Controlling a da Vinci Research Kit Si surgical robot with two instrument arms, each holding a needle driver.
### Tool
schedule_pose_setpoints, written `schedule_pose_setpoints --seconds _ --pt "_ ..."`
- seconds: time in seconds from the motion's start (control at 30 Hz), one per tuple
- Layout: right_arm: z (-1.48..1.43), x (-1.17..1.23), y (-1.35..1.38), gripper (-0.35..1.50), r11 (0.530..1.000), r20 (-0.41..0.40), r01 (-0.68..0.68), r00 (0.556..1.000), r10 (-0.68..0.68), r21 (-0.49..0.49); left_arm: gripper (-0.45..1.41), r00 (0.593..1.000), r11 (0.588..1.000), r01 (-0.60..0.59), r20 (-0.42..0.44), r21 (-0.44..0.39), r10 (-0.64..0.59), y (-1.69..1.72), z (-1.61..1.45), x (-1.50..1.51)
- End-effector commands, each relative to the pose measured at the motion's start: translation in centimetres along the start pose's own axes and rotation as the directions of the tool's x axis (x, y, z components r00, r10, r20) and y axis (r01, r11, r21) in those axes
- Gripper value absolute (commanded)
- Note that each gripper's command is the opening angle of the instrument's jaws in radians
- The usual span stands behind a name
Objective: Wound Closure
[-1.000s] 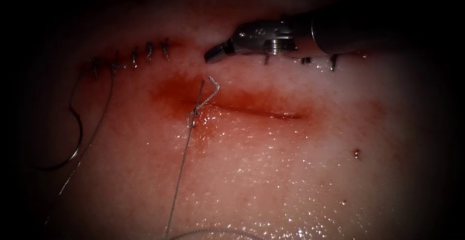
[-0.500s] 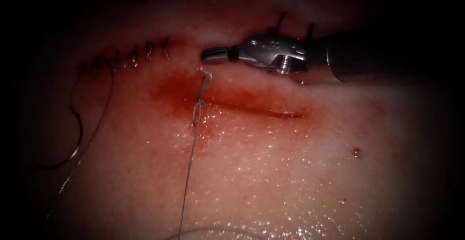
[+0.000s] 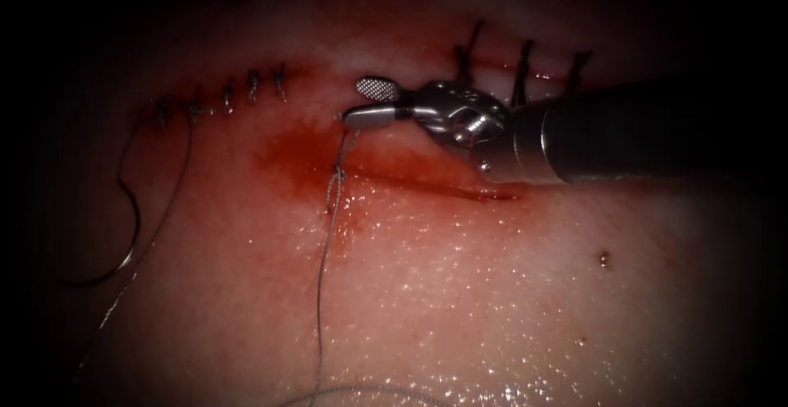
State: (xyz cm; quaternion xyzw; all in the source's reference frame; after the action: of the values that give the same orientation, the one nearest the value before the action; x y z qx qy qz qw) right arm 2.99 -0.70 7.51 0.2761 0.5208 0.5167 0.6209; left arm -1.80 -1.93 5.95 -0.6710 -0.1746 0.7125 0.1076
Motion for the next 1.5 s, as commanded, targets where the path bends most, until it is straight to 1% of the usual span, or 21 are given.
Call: schedule_pose_setpoints --seconds 0.03,0.13,0.17,0.2,0.37,0.53,0.6,0.73,0.87,0.93,0.97,1.0,1.03,1.07,1.1,1.2,1.23,1.33,1.4,1.5 --pt "0.12 -0.1 0.03 1.33 1.0 0.003 -0.009 1.0 0.009 -0.002 -0.45 1.0 1.0 0.005 0.0 -0.004 -0.005 0.08 0.05 -0.08" --pt "0.15 -0.15 0.07 1.31 0.999 0.003 -0.032 0.999 0.032 -0.006 -0.45 1.0 1.0 0.005 0.0 -0.005 -0.005 0.08 0.04 -0.08" --pt "0.15 -0.16 0.07 1.31 1.0 0.01 -0.03 1.0 0.03 -0.008 -0.45 1.0 1.0 0.005 0.0 -0.005 -0.005 0.08 0.04 -0.08" --pt "0.15 -0.18 0.09 1.31 0.999 0.033 -0.025 0.999 0.026 -0.026 -0.45 1.0 1.0 0.005 0.0 -0.006 -0.005 0.08 0.04 -0.08" --pt "0.14 -0.26 0.12 1.31 0.999 0.057 -0.021 0.998 0.023 -0.043 -0.45 1.0 1.0 0.004 0.0 -0.005 -0.004 0.08 0.04 -0.08" --pt "0.16 -0.41 0.16 1.28 0.998 0.102 -0.032 0.994 0.037 -0.045 -0.45 1.0 1.0 0.003 0.001 -0.004 -0.003 0.09 0.04 -0.09" --pt "0.17 -0.45 0.17 1.26 0.999 0.107 -0.027 0.994 0.031 -0.043 -0.45 1.0 1.0 0.003 0.001 -0.004 -0.003 0.1 0.04 -0.09" --pt "0.2 -0.47 0.18 1.25 0.998 0.114 -0.037 0.993 0.041 -0.04 -0.45 1.0 1.0 0.002 0.001 -0.004 -0.002 0.1 0.04 -0.1" --pt "0.23 -0.46 0.16 1.16 0.998 0.12 -0.046 0.992 0.05 -0.034 -0.45 1.0 1.0 0.001 0.001 -0.005 -0.001 0.11 0.03 -0.11" --pt "0.22 -0.46 0.15 0.91 0.998 0.125 -0.058 0.99 0.063 -0.038 -0.45 1.0 1.0 0.001 0.001 -0.006 -0.001 0.11 0.02 -0.11" --pt "0.2 -0.45 0.14 0.35 0.997 0.131 -0.059 0.989 0.064 -0.04 -0.45 1.0 1.0 0.001 0.001 -0.006 -0.001 0.11 0.02 -0.11" --pt "0.19 -0.44 0.14 -0.15 0.997 0.137 -0.06 0.988 0.065 -0.042 -0.45 1.0 1.0 0.001 0.001 -0.007 -0.001 0.11 0.01 -0.11" --pt "0.16 -0.43 0.13 -0.35 0.997 0.154 -0.06 0.986 0.068 -0.054 -0.45 1.0 1.0 0.001 0.001 -0.007 -0.001 0.12 0.01 -0.11" --pt "0.14 -0.42 0.12 -0.35 0.996 0.165 -0.061 0.984 0.071 -0.064 -0.45 1.0 1.0 0.001 0.001 -0.007 -0.001 0.12 0.0 -0.11" --pt "0.14 -0.38 0.11 -0.35 0.995 0.156 -0.062 0.985 0.074 -0.078 -0.45 1.0 1.0 0.001 0.001 -0.008 -0.001 0.12 0.0 -0.11" --pt "0.13 -0.29 0.1 -0.35 0.995 0.102 -0.068 0.992 0.074 -0.067 -0.45 1.0 1.0 -0.001 0.002 -0.007 0.001 0.14 0.0 -0.13" --pt "0.13 -0.23 0.09 -0.35 0.996 0.064 -0.064 0.996 0.068 -0.056 -0.45 1.0 1.0 -0.002 0.002 -0.006 0.002 0.15 0.01 -0.13" --pt "0.11 -0.06 0.05 -0.35 0.999 -0.01 0.002 1.0 -0.002 -0.045 -0.45 1.0 1.0 -0.004 0.003 -0.004 0.004 0.16 0.03 -0.14" --pt "0.1 0.04 0.02 -0.35 0.998 -0.044 0.052 0.998 -0.054 -0.035 -0.45 1.0 1.0 -0.003 0.004 -0.003 0.003 0.17 0.03 -0.14" --pt "0.08 0.17 -0.04 -0.35 0.987 -0.071 0.156 0.985 -0.158 -0.036 -0.45 1.0 1.0 -0.002 0.003 -0.002 0.002 0.17 0.04 -0.12"
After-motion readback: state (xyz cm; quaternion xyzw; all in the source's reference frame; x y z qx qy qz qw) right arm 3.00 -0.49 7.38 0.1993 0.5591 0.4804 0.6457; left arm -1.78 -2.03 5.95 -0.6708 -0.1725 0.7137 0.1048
